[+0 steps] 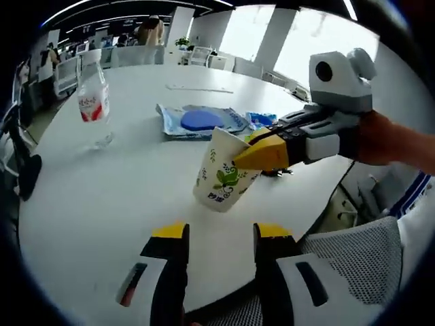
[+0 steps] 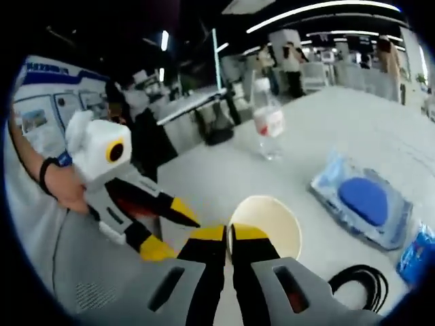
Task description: Arrange the tabletop items into an orderly group along one side of the table until the central work area is clear of visible clutter.
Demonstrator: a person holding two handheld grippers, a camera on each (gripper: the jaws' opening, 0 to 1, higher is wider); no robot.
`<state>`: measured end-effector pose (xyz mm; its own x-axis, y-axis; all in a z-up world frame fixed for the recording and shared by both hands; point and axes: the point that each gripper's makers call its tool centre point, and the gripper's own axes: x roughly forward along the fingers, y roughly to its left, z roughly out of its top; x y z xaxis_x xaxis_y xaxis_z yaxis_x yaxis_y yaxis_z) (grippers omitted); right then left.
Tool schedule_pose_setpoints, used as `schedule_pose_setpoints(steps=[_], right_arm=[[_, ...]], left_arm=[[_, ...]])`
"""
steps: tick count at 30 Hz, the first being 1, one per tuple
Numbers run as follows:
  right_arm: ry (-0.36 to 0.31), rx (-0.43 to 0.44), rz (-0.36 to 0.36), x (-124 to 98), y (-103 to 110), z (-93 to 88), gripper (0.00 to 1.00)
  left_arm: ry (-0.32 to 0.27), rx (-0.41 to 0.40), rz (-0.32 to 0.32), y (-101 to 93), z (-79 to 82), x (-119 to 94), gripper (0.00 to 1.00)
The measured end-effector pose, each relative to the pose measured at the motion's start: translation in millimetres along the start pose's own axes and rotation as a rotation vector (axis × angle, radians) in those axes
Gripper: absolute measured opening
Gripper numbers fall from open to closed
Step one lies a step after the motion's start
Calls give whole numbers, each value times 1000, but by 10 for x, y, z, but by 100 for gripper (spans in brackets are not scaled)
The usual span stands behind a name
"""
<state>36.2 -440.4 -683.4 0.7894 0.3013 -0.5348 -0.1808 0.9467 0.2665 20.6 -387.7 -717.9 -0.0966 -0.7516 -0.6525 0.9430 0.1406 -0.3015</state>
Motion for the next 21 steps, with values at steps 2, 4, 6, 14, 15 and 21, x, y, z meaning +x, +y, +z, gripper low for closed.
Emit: schedule_pose_setpoints(steps=[2,4,6,14,15,21], right_arm=[[12,-25,5,82,-27,76,0],[36,-90,16,170,-44,135,0],[59,-142,23,261,-64,180,0],[137,-294,9,574,-216,344,0],[147,-323,2,631,-257,377,0],[198,-438,-32,828,-462,540,0]], left_arm=[[-14,-26,15,49,13,-29,36],[-31,-52,37,107,34,-65,36],[-44,-89,48,169,43,-100,36],[-87,-143,94,300,78,-210,36],[-87,-147,95,309,73,-213,35],[-107,-185,115,384,86,-284,35]])
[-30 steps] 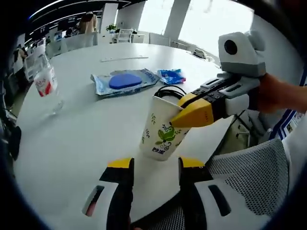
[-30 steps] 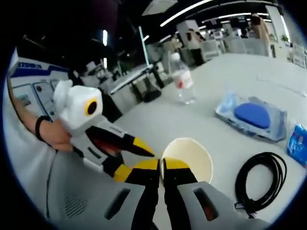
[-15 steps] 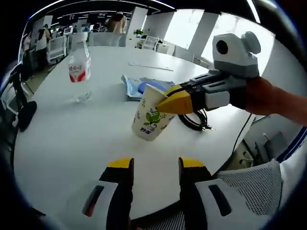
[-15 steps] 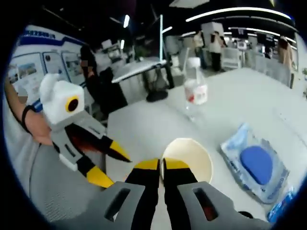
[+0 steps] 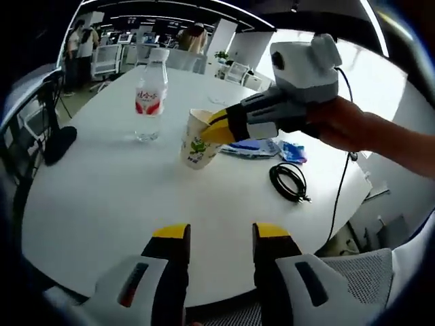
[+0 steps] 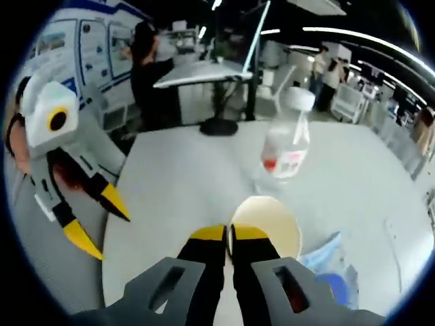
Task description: Arrange the tabletop items into an orderly group along one side of the table until the central work area is clear of visible clutter.
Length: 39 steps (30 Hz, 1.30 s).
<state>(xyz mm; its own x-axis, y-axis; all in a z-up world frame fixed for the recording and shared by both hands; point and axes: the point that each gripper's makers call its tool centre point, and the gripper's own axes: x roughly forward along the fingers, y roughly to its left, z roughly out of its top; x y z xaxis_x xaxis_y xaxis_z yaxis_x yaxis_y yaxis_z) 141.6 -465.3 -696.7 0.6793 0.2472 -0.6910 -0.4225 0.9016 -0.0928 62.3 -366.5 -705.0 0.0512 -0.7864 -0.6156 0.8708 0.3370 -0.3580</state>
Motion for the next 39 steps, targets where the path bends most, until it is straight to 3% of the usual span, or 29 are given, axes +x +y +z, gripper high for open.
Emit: schedule_pose_setpoints(steps=[9,23,30,33,39], right_arm=[[70,-95,-39,197,-285,-41,0],[92,-49,-97,315,-738,-71,0],[112,-50,-112,255,-788,-151,2],[77,-8,-118,209,-802,-138,8],[-2,56,-133,86,-817,-89,10]], left_arm=[[-24,-33,20,53,25,-67,34],[-52,-70,34,64,48,-121,33],[-68,-95,44,113,67,-149,33],[-72,-102,48,119,69,-146,33],[-66,-108,42,93,47,-116,33]])
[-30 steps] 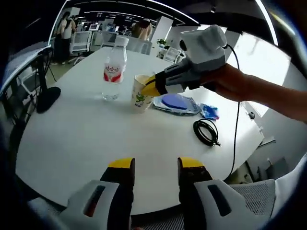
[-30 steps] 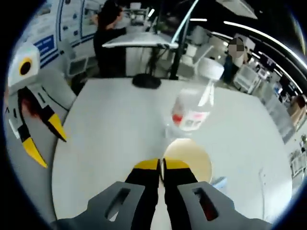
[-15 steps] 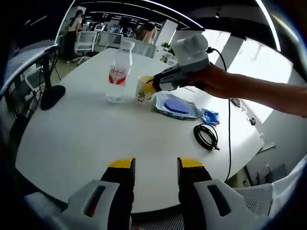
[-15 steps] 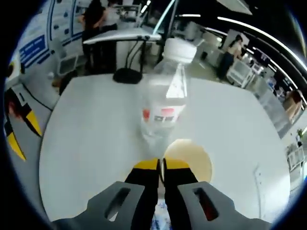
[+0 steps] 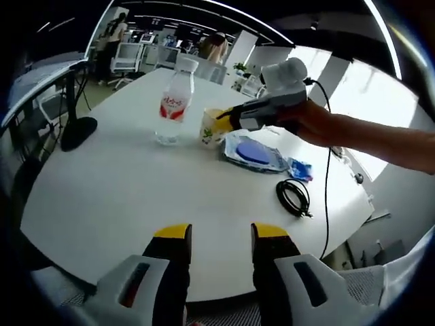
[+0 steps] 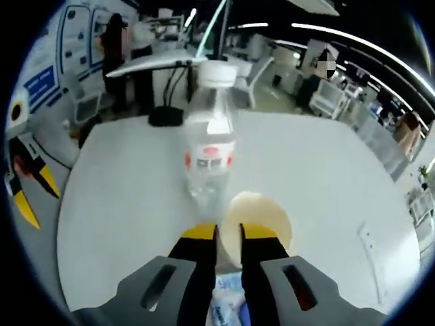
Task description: Arrange the tabletop items into an orderly group along one side of the table until the central work area is clear of visible clutter.
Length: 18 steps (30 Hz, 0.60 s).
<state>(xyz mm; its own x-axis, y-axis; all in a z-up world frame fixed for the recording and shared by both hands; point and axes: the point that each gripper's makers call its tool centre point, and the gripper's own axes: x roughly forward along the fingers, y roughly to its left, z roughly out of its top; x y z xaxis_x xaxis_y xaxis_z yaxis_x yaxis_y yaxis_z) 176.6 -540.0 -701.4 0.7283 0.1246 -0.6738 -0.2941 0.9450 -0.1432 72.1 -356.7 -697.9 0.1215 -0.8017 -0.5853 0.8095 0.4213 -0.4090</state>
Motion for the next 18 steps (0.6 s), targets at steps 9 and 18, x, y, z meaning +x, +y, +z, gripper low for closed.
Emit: schedule_pose_setpoints(steps=[9,18], right_arm=[[-81,90,2,-230,-14,89,13],[-118,126,-8,-458,51,-33,14]], left_arm=[[-5,-15,-2,-1,-6,-6,33],[-3,-24,3,19,-11,10,33]])
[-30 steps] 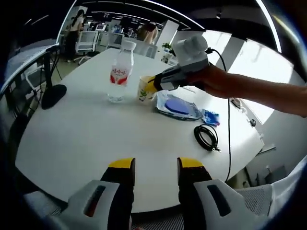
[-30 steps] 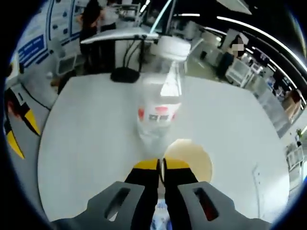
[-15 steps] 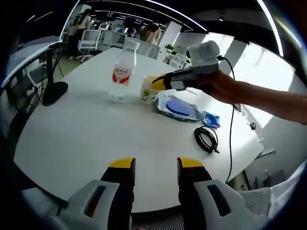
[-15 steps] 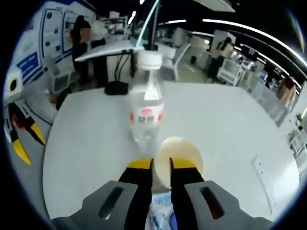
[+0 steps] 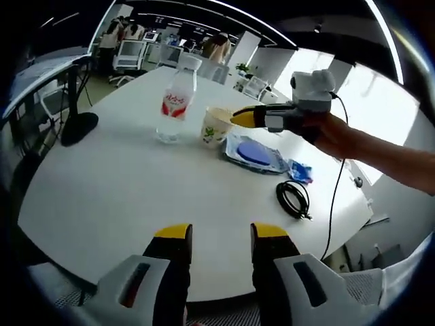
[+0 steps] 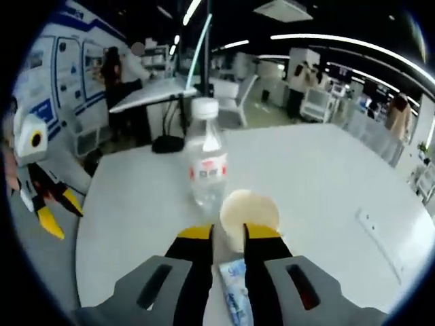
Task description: Arrange the tabletop items into an orderly group along one side of the table until the central work area is clear of visible clutter.
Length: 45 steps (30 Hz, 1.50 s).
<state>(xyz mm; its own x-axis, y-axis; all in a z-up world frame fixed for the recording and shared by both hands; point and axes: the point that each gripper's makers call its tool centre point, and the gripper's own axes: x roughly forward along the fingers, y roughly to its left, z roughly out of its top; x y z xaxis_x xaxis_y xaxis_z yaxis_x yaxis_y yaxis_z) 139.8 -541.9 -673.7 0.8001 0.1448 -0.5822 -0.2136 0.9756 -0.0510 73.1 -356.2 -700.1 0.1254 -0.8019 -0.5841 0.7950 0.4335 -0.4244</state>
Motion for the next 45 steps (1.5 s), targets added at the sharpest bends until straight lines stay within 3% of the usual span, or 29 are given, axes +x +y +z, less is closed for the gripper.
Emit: schedule_pose_setpoints(steps=[7,17,29,33,45], right_arm=[[12,-10,-30,-280,4,-186,14],[34,57,-84,-624,12,-554,15],[81,190,-173,-1097,46,-1249,16],[95,239,-207,-1275,70,-1485,15],[119,348,-330,-1686,-17,-1874,15]], left_arm=[[12,8,4,2,-23,52,33],[25,17,-5,-25,-45,83,32],[23,22,11,61,33,137,31],[43,61,10,85,42,213,31],[42,103,46,315,311,391,32]])
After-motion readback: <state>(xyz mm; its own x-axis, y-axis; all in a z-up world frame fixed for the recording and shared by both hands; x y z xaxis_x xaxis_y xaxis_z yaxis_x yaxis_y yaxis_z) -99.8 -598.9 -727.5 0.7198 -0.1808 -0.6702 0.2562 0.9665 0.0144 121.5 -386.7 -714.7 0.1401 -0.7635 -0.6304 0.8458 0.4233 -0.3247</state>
